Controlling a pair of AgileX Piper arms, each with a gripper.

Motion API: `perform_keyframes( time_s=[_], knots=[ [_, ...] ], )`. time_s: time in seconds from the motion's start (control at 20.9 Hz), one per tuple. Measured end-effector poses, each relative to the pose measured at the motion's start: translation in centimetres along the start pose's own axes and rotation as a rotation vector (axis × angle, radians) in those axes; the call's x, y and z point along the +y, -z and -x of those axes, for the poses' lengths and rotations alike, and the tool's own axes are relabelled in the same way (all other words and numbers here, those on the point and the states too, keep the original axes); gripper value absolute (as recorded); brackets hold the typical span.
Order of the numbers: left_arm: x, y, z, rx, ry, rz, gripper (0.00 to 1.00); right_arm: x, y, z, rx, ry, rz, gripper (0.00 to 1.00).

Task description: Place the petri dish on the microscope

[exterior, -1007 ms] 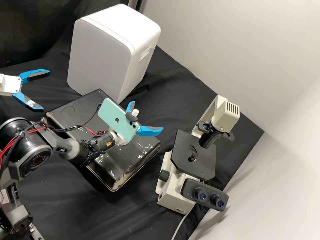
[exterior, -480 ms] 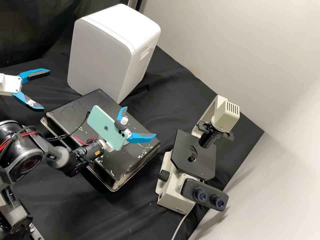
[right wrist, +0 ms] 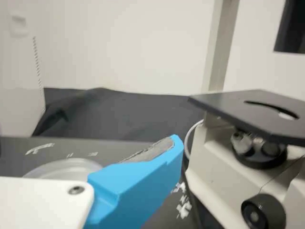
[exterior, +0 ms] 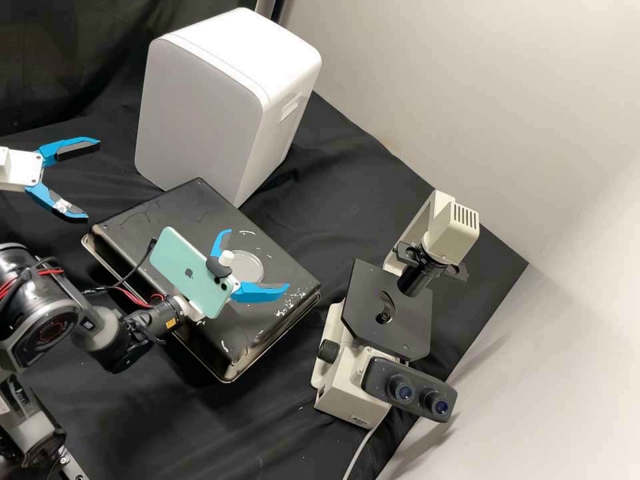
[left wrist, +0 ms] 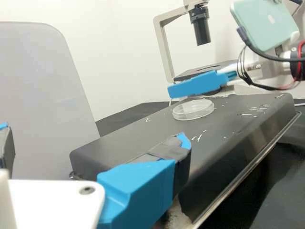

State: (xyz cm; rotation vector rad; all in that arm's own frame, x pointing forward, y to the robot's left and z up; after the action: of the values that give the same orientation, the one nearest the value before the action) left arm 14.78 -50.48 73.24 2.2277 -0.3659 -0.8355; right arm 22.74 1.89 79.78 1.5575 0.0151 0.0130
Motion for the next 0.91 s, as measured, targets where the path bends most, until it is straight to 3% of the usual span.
perform_keyframes(
  time_s=[0.38,0.91],
  knots=[
    [0.01,0.0,0.0,0.002,-0.001,0.004,1.00,-2.5,-1.0,0.9,-0.072,0.096,-0.010,1.00],
    [0.02,0.0,0.0,0.013,-0.002,0.010,1.00,-3.7,-1.6,-0.3,-0.088,0.094,0.008,1.00]
  ],
)
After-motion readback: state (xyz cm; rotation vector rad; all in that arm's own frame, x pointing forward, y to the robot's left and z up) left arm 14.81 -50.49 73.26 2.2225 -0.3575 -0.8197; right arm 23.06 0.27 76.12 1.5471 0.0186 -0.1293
